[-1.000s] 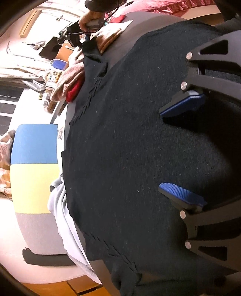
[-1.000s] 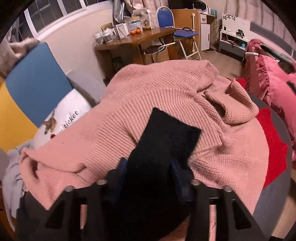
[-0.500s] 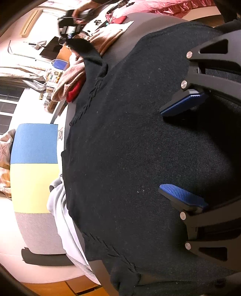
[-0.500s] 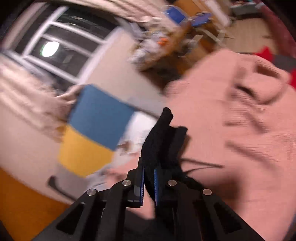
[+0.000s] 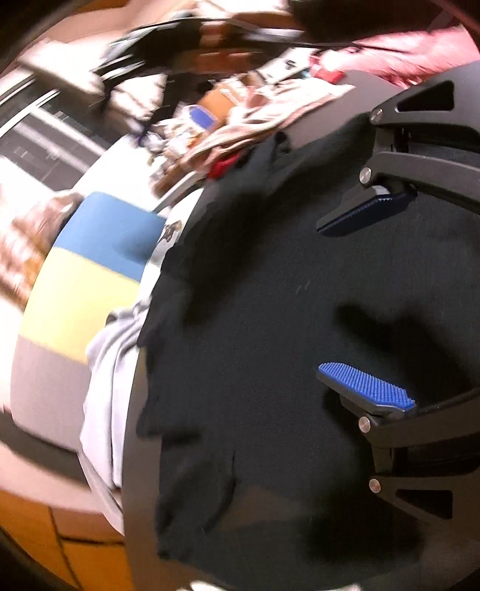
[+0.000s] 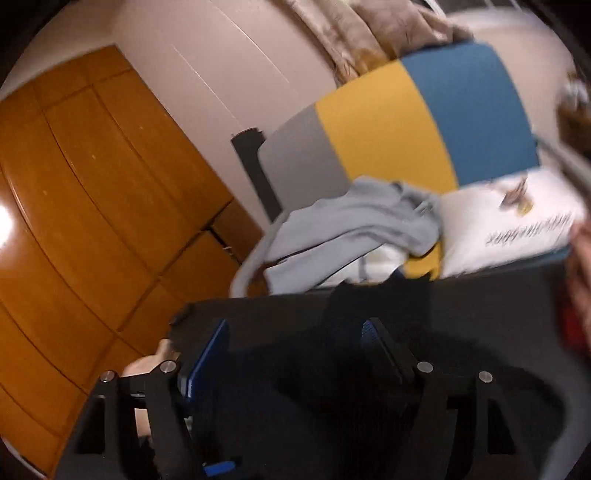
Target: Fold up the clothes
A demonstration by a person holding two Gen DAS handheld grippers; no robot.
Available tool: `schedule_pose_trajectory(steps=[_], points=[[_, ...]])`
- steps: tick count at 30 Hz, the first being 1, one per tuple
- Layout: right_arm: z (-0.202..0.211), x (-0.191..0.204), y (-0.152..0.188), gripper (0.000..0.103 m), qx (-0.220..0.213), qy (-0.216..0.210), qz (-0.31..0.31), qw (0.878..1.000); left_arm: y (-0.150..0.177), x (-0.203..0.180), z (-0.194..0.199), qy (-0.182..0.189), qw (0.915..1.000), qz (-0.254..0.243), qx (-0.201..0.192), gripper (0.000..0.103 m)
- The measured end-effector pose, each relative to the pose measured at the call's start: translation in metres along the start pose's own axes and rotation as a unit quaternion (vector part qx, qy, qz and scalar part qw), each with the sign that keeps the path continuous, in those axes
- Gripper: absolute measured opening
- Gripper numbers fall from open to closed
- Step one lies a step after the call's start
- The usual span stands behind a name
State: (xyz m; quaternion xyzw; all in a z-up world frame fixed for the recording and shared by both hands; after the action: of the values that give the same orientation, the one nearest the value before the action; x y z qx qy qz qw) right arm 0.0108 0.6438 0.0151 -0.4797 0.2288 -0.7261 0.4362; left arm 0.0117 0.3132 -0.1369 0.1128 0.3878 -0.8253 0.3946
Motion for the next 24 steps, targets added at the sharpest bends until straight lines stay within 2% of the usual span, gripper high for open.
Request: schedule_pose_trajectory(steps=[2, 5, 10, 13, 14, 18, 20, 22, 24], points=[[0.005, -0.007, 0.026, 0.076, 0.004, -0.002, -0.025, 1.000, -0.012, 0.019, 0.003, 0.003, 0.9995, 0.031, -0.003, 0.072], [0.012, -0.023, 0.074, 0.078, 0.033, 0.004, -0.055, 0.998, -0.035, 0.035, -0.004, 0.019, 0.9976, 0.067, -0.003, 0.072], [0.018, -0.038, 0.159, 0.082, 0.094, 0.031, -0.077, 0.992, -0.072, 0.023, -0.041, 0.036, 0.9976, 0.058, 0.014, 0.072], [0.017, -0.046, 0.202, 0.082, 0.123, 0.045, -0.084, 0.988, -0.093, 0.014, -0.071, 0.023, 0.9986, 0.042, 0.025, 0.072], [0.015, -0.048, 0.211, 0.083, 0.125, 0.048, -0.084, 0.987, -0.099, 0.011, -0.083, 0.019, 0.9983, 0.042, 0.035, 0.072], [0.015, -0.055, 0.221, 0.087, 0.077, 0.028, -0.082, 0.993, -0.117, -0.001, -0.121, 0.018, 0.9974, 0.037, 0.059, 0.072], [0.014, -0.055, 0.227, 0.088, 0.058, 0.027, -0.064, 0.996, -0.121, -0.012, -0.138, 0.030, 0.9965, 0.021, 0.076, 0.073], [0.009, -0.048, 0.228, 0.090, 0.055, 0.038, -0.035, 0.997, -0.121, -0.024, -0.153, 0.027, 0.9960, -0.002, 0.085, 0.073], [0.006, -0.044, 0.225, 0.099, 0.060, 0.034, -0.024, 0.997, -0.121, -0.037, -0.162, 0.025, 0.9952, -0.027, 0.091, 0.072]])
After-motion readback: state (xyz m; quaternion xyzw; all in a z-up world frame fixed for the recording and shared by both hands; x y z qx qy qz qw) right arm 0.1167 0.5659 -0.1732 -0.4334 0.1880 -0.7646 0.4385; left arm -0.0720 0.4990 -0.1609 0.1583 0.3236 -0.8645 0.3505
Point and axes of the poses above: each gripper's, at about its wrist camera, not at the fingertips, and z roughly against the way its jaws point, x to its left, y to its underside, the point moved 3 cm from there along -z, roughly the way its jaws point, and after that the axes turned 6 degrees about z, right-handed, at the moved point
